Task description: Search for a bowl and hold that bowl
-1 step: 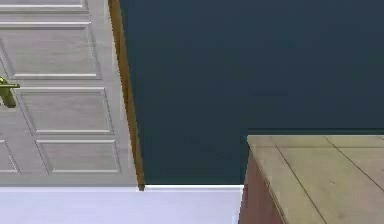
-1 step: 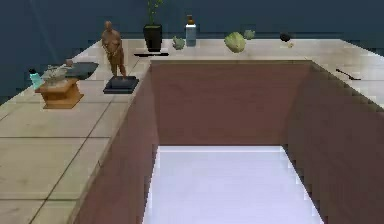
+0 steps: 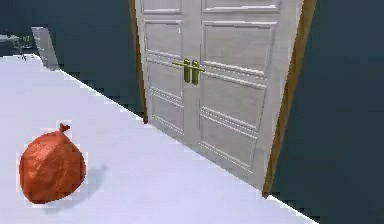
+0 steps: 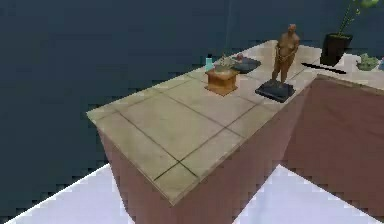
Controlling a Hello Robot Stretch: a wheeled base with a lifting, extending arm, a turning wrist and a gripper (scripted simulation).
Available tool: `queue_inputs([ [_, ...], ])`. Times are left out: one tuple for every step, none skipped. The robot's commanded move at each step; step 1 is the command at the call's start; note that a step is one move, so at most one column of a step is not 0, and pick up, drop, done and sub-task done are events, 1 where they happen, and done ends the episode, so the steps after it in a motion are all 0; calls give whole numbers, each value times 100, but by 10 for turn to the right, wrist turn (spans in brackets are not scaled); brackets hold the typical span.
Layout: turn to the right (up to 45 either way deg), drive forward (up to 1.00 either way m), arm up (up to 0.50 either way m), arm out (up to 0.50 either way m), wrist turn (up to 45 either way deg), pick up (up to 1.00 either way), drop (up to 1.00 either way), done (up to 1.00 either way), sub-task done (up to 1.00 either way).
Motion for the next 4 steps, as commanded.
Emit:
queue_inputs([
  [-450, 0, 0, 0, 0, 0, 0, 0, 0],
  [-450, 0, 0, 0, 0, 0, 0, 0, 0],
  [-150, 0, 0, 0, 0, 0, 0, 0, 0],
  [0, 20, 0, 0, 0, 0, 0, 0, 0],
])
